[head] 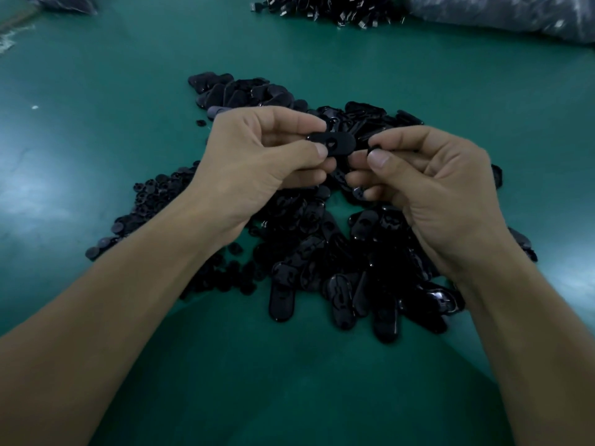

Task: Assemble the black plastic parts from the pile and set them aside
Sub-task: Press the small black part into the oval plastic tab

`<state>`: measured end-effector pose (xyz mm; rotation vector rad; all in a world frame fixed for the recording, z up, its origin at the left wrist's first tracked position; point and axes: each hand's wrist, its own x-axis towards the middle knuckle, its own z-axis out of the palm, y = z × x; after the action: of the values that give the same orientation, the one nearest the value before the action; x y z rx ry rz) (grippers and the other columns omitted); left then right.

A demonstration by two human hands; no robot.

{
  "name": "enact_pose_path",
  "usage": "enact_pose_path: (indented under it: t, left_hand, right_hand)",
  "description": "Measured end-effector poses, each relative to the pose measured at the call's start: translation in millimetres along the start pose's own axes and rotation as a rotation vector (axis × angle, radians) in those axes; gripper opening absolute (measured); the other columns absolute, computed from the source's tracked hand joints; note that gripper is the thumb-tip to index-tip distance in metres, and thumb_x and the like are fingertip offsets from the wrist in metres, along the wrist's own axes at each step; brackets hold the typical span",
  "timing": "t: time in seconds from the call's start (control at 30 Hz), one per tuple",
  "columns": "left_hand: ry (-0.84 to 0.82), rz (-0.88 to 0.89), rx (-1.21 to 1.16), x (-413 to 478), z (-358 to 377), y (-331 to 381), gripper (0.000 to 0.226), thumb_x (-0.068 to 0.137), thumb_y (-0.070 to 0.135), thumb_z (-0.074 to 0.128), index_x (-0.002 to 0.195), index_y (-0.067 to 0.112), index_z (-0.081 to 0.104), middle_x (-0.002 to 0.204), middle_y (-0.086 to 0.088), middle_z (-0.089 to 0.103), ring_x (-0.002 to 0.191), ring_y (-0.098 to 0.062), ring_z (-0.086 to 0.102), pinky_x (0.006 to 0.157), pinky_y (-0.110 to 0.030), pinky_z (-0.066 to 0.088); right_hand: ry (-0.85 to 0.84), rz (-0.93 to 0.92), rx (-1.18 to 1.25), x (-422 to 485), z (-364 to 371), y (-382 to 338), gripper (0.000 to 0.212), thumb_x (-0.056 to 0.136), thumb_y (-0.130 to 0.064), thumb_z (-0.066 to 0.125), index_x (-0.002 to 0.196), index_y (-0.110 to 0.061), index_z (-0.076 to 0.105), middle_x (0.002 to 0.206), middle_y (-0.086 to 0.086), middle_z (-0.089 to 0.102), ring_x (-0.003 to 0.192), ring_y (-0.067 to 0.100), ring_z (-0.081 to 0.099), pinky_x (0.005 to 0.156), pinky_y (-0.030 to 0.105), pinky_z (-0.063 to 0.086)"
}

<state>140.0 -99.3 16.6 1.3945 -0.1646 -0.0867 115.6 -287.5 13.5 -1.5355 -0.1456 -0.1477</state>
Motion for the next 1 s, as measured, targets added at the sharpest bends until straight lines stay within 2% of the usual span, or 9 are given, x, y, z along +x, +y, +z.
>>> enact_pose_path:
  t: [0.1,0.23,0.47,0.6,0.77,0.9,1.0]
  left_hand:
    - [0.001,-0.010,-0.014,0.0,-0.3,-0.2,0.015,0.083,-0.006,0.073,0.093,0.006,0.071,0.077,-0.010,0.076,0.076,-0.023,0.076,0.065,-0.024,0.059]
    - [-0.007,-0.018,-0.016,-0.1,-0.3,-0.9,0.016,0.082,-0.006,0.074,0.093,0.006,0.072,0.078,-0.011,0.076,0.078,-0.024,0.076,0.066,-0.025,0.060]
    - [-0.023,-0.030,-0.032,-1.4,0.6,0.6,0.016,0.082,-0.007,0.073,0.093,0.005,0.071,0.079,-0.012,0.076,0.076,-0.023,0.076,0.064,-0.023,0.059]
    - [-0.013,-0.036,-0.049,-1.1,0.3,2.0,0.016,0.083,-0.008,0.072,0.093,0.004,0.071,0.078,-0.013,0.076,0.076,-0.023,0.076,0.064,-0.023,0.059]
    - [-0.009,-0.045,-0.044,-1.4,-0.1,1.4,0.017,0.083,-0.008,0.071,0.094,0.004,0.071,0.078,-0.012,0.076,0.077,-0.024,0.076,0.064,-0.023,0.059]
    - [-0.005,-0.045,-0.044,-1.3,1.1,1.3,0.018,0.083,-0.010,0.071,0.094,0.003,0.071,0.074,-0.010,0.075,0.076,-0.023,0.076,0.063,-0.023,0.059]
    - [-0.004,-0.041,-0.039,-1.4,1.5,1.7,0.017,0.083,-0.010,0.071,0.093,0.003,0.071,0.074,-0.010,0.075,0.075,-0.023,0.076,0.063,-0.023,0.059]
  right_hand:
    - [-0.004,-0.025,0.001,0.3,-1.2,0.5,0.012,0.086,-0.007,0.071,0.089,-0.018,0.073,0.084,0.006,0.077,0.075,0.017,0.073,0.065,0.022,0.054]
    - [0.005,-0.068,-0.072,1.7,-2.8,2.9,0.016,0.086,-0.012,0.071,0.091,-0.025,0.077,0.079,-0.002,0.074,0.074,0.010,0.068,0.064,0.018,0.051]
    - [0.004,-0.068,-0.105,2.3,-4.3,5.4,0.024,0.086,-0.013,0.067,0.097,-0.031,0.078,0.079,-0.009,0.071,0.077,0.008,0.066,0.065,0.017,0.049]
    - [-0.006,-0.049,-0.123,2.3,-3.3,4.8,0.025,0.088,-0.013,0.065,0.092,-0.032,0.079,0.077,-0.011,0.068,0.077,0.006,0.063,0.066,0.017,0.049]
    - [0.045,-0.015,-0.115,1.8,-3.3,3.0,0.014,0.086,-0.016,0.066,0.089,-0.027,0.073,0.081,-0.004,0.072,0.076,0.009,0.066,0.064,0.019,0.049]
    - [0.030,-0.008,0.002,-0.1,-1.9,-0.1,0.010,0.089,-0.008,0.066,0.092,-0.017,0.068,0.085,0.005,0.076,0.076,0.016,0.072,0.064,0.021,0.053]
    - [0.019,-0.027,0.004,-0.4,-0.5,-1.9,0.011,0.084,-0.013,0.071,0.085,-0.023,0.074,0.086,0.002,0.076,0.080,0.016,0.071,0.065,0.020,0.052]
